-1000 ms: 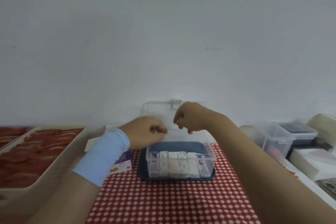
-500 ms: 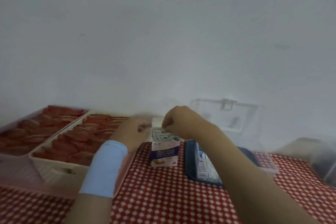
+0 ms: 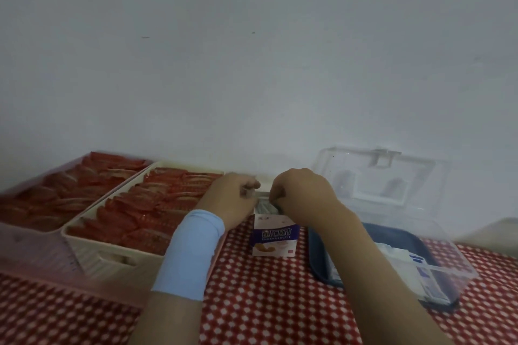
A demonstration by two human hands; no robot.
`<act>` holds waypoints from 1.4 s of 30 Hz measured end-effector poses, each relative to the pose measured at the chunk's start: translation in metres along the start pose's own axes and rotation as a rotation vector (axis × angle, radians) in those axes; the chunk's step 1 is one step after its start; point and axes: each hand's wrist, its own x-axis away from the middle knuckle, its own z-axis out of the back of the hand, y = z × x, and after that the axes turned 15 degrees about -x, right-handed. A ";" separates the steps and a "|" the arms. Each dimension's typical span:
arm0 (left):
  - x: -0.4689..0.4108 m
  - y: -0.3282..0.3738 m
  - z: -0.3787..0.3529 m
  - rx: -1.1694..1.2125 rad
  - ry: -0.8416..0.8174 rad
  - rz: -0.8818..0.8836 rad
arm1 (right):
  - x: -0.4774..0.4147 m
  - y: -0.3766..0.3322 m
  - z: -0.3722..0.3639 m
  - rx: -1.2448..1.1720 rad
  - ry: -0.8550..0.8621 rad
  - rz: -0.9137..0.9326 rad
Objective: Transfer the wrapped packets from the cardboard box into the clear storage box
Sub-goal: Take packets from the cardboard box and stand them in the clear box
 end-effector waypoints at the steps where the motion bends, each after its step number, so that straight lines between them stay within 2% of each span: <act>1: 0.000 -0.001 0.000 0.000 0.018 -0.014 | 0.002 0.003 0.001 -0.045 0.028 -0.007; 7: 0.000 0.007 -0.003 0.050 0.034 -0.104 | 0.006 0.020 0.002 -0.391 0.169 0.030; 12: -0.002 0.007 -0.009 0.121 0.121 -0.081 | 0.004 0.023 -0.002 -0.498 0.179 0.055; 21: -0.005 0.001 -0.023 0.109 0.164 0.006 | 0.005 0.022 0.001 -0.596 0.205 0.039; 23: -0.005 0.002 -0.024 0.093 0.164 0.009 | 0.007 0.020 0.008 -0.610 0.155 0.017; 26: -0.005 0.003 -0.024 0.112 0.175 0.011 | 0.008 0.021 0.008 -0.503 0.037 -0.043; 30: -0.005 0.003 -0.021 0.197 0.230 0.033 | 0.006 0.024 0.004 -0.481 0.123 -0.072; 36: -0.006 0.004 -0.005 0.315 0.459 0.082 | 0.008 0.023 0.014 -0.530 0.248 0.015; 42: -0.001 0.014 0.001 0.177 0.488 0.006 | 0.018 0.014 0.032 -0.651 0.279 0.182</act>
